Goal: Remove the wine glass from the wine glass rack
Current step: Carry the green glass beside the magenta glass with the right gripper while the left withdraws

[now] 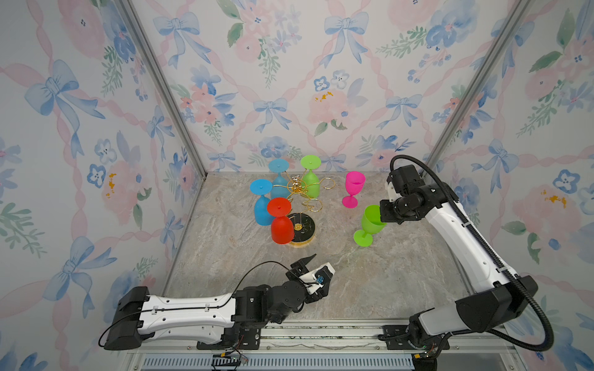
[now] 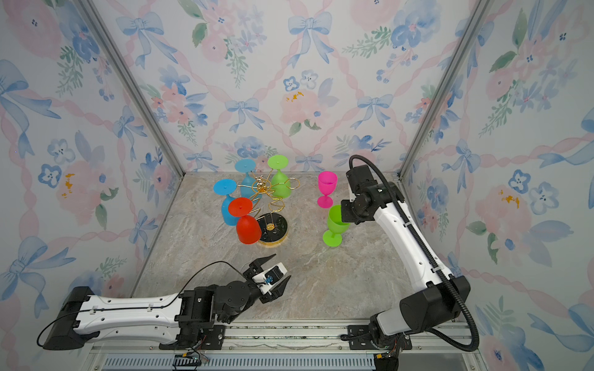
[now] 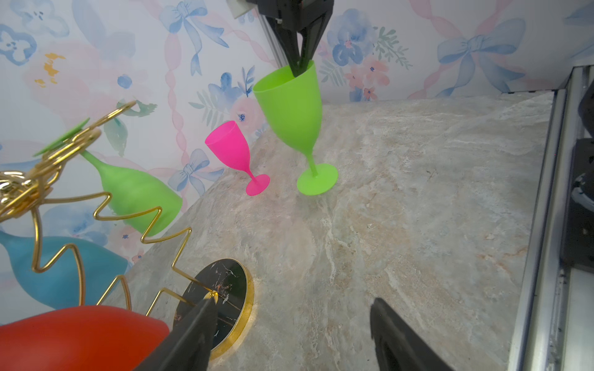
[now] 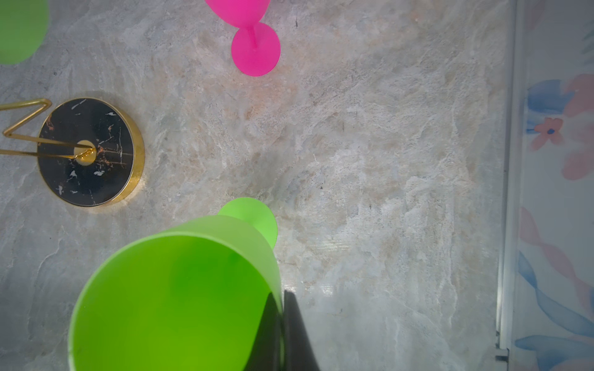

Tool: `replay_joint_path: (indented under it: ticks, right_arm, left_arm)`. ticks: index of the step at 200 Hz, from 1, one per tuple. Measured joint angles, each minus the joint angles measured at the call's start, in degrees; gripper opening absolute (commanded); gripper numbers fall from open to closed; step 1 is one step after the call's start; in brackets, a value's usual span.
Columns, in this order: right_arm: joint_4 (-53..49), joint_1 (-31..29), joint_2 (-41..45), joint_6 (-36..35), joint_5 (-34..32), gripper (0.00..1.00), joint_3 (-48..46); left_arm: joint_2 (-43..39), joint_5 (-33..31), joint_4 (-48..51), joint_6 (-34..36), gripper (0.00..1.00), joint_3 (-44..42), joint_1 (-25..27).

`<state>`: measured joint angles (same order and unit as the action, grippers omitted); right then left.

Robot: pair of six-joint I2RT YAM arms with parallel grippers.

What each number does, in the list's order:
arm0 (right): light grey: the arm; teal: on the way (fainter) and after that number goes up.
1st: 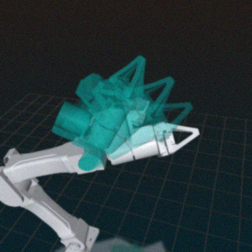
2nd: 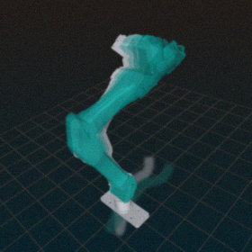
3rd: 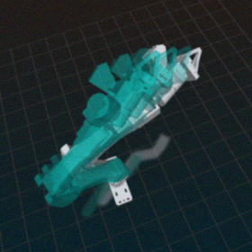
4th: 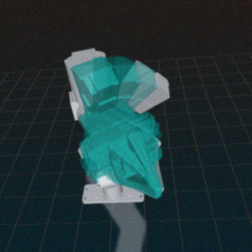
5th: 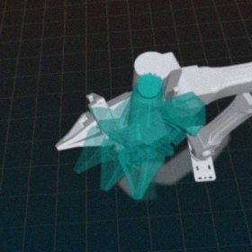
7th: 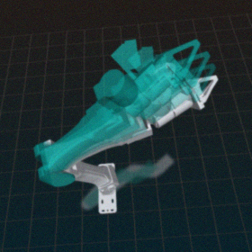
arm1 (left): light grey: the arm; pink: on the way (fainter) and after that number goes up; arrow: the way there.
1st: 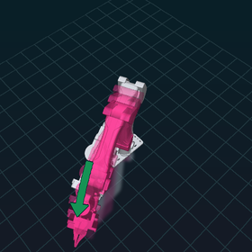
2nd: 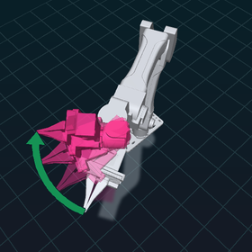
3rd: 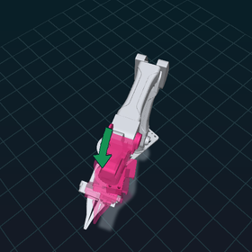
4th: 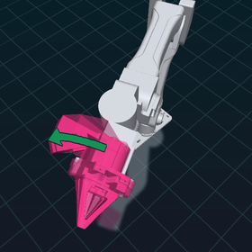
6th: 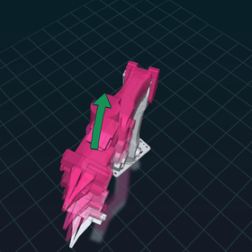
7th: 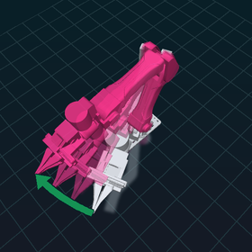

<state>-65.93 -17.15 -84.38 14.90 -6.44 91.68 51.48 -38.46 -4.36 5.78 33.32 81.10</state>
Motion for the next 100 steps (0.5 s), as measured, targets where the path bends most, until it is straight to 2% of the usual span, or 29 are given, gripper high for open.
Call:
replay_joint_path:
  ticks: [48, 100]
  right_arm:
    - [3.1, 5.1, -1.5, -0.4, -1.6, 0.00, 0.0]
    - [7.6, 10.7, -7.4, -0.4, -2.0, 0.00, 0.7]
  left_arm:
    - [-7.1, 1.6, 4.0, -9.4, 0.79, -2.6, -4.3]
    - [-9.8, 2.0, 8.4, -14.9, 0.79, -2.6, -10.1]
